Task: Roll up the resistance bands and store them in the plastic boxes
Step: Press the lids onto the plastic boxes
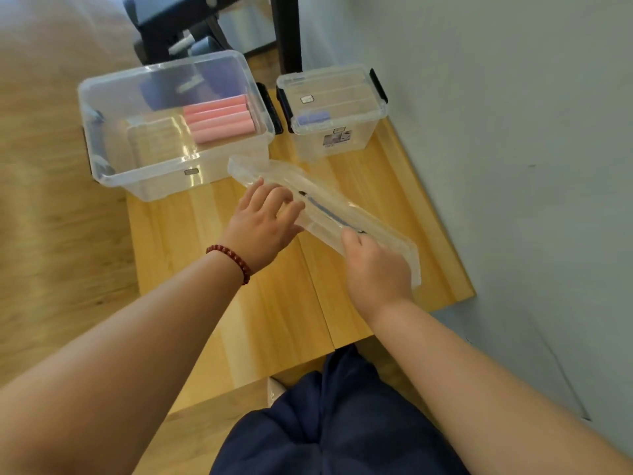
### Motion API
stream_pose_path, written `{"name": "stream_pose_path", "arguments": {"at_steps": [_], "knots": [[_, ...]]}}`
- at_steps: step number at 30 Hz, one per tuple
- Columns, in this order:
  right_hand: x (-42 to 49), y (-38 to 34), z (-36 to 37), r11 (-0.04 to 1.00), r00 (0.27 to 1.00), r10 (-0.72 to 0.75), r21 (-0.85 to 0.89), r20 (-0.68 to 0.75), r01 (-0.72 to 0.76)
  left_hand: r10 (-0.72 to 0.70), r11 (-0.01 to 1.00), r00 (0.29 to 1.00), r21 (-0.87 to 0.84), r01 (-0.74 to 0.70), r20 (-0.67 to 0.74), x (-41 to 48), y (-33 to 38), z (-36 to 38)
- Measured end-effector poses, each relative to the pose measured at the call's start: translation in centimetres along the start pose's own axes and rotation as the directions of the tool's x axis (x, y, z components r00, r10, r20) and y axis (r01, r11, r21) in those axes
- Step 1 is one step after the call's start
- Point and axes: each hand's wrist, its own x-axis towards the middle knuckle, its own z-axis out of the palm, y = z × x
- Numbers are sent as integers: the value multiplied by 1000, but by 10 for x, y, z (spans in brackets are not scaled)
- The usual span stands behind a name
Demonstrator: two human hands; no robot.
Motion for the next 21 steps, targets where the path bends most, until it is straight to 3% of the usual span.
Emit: {"name": "stream_pose_path", "arguments": {"at_steps": [11,16,21], "knots": [[45,-35,-46,978,943,-207,-64,-261,197,-102,982,987,145,119,-121,-20,-44,-80],[80,-53,-40,956,921,-270,-190,-279,223,-159,965,983,196,175,-93,-14,-69,-107],[102,-68,-25,925,873,-379,-97,-307,368,-312,925,949,217,313,-36,9,-96,-113]]}}
